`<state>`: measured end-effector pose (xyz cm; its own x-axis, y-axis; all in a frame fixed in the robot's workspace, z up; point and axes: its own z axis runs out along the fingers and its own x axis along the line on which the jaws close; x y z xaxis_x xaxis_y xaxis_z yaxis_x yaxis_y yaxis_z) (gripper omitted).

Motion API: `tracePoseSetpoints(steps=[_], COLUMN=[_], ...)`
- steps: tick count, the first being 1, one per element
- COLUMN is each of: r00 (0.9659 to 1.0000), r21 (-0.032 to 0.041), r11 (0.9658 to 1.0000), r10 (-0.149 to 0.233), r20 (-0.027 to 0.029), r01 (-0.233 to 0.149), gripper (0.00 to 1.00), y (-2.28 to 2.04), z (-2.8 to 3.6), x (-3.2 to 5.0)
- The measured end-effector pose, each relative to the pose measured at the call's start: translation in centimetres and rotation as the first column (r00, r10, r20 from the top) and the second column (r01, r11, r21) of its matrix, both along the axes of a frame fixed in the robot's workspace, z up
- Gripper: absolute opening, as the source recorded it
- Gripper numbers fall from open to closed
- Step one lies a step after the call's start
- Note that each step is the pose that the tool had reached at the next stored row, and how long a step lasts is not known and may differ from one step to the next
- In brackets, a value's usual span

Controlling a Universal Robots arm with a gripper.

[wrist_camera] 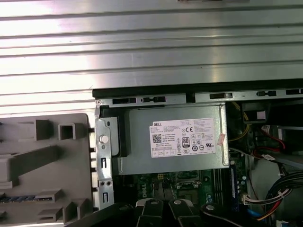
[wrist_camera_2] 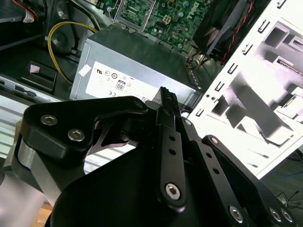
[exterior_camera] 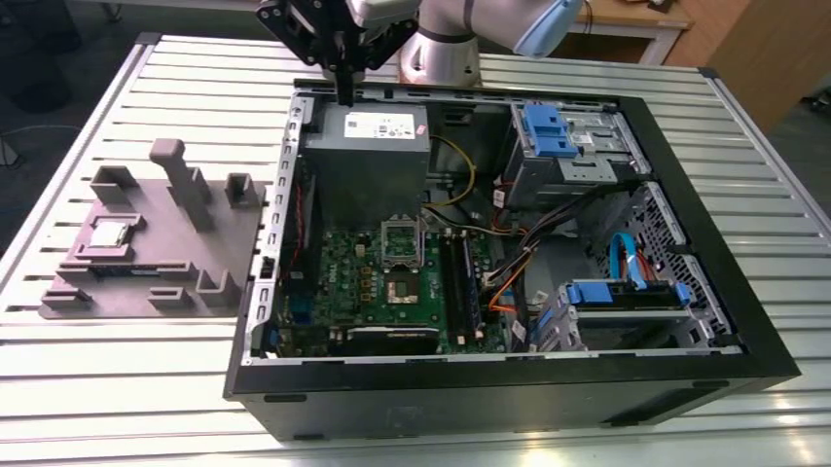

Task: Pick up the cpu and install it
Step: 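Reach for the cpu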

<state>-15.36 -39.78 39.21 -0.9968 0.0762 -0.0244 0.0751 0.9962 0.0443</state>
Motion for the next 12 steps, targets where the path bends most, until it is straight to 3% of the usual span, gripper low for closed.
tracePoseSetpoints(steps=[12], r00=[1.0], r21=[0.0], r11=[1.0], r10=[0.0], r20=[0.0], r01=[0.0], gripper=[0.1], y=[0.0], z=[-0.07], x=[-0.24])
